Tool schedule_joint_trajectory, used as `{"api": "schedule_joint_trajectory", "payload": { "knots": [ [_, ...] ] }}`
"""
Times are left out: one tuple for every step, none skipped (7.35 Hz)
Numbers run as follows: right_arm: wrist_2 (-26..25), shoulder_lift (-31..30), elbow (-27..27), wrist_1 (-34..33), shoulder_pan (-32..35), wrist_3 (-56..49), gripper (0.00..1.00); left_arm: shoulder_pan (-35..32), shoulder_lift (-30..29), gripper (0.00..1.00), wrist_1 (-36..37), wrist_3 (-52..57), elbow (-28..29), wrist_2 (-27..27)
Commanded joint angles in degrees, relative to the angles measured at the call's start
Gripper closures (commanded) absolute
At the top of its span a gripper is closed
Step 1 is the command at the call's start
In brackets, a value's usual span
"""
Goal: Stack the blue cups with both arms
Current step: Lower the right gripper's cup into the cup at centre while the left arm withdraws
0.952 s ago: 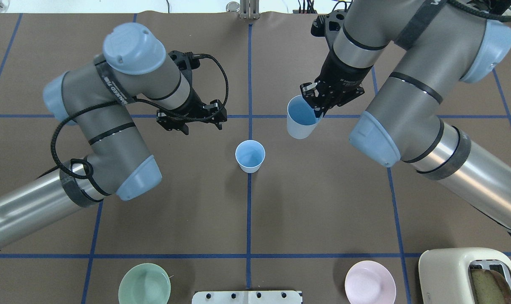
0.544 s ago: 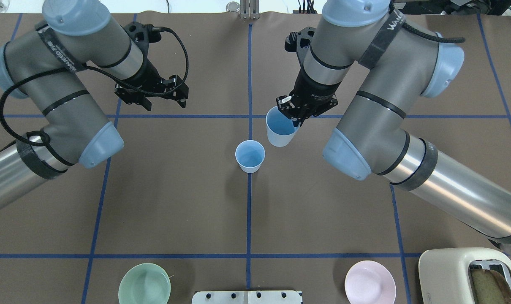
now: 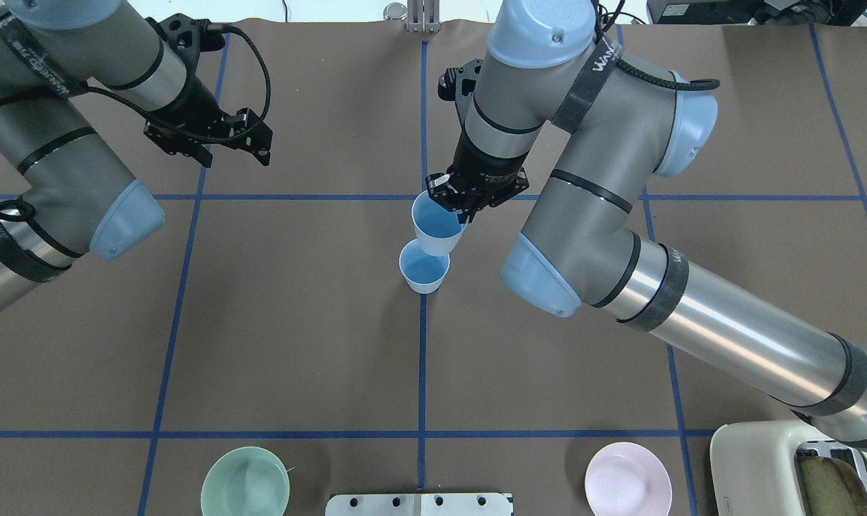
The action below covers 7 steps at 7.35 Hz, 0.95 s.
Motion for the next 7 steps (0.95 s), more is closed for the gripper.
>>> {"api": "schedule_joint_trajectory", "payload": {
  "knots": [
    [-1.27,0.15,-0.79,0.06,-1.35,0.04,0.92,-0.86,0.41,0.06,0.04,0.76,0.08,-0.81],
    [-1.44,0.15,-0.88,0.06,-1.70,0.04,0.92,-0.95,1.02,0.06,-0.05,0.76,0.00,-0.90],
    [-1.97,0.24,-0.97,0.41,-2.05,0.04,0.92,-1.12,1.37,0.06,-0.22,0.85,0.00,-0.90],
    [-1.97,0.15,-1.14,1.80,-2.31,0.65,0.92,-1.21,1.55,0.06,-0.31,0.85,0.08,-0.90],
    [-1.97,0.15,-1.23,1.82,-2.66,0.92,0.92,-1.21,1.55,0.06,-0.31,0.85,0.08,-0.90],
    [-1.97,0.06,-1.23,1.82,-3.10,0.92,0.92,-1.30,1.55,0.06,-0.23,0.85,0.00,-0.90],
    [-2.06,-0.11,-1.23,1.82,-3.45,0.92,0.92,-1.21,1.55,0.06,-0.14,0.85,0.00,-0.90]
  ]
}}
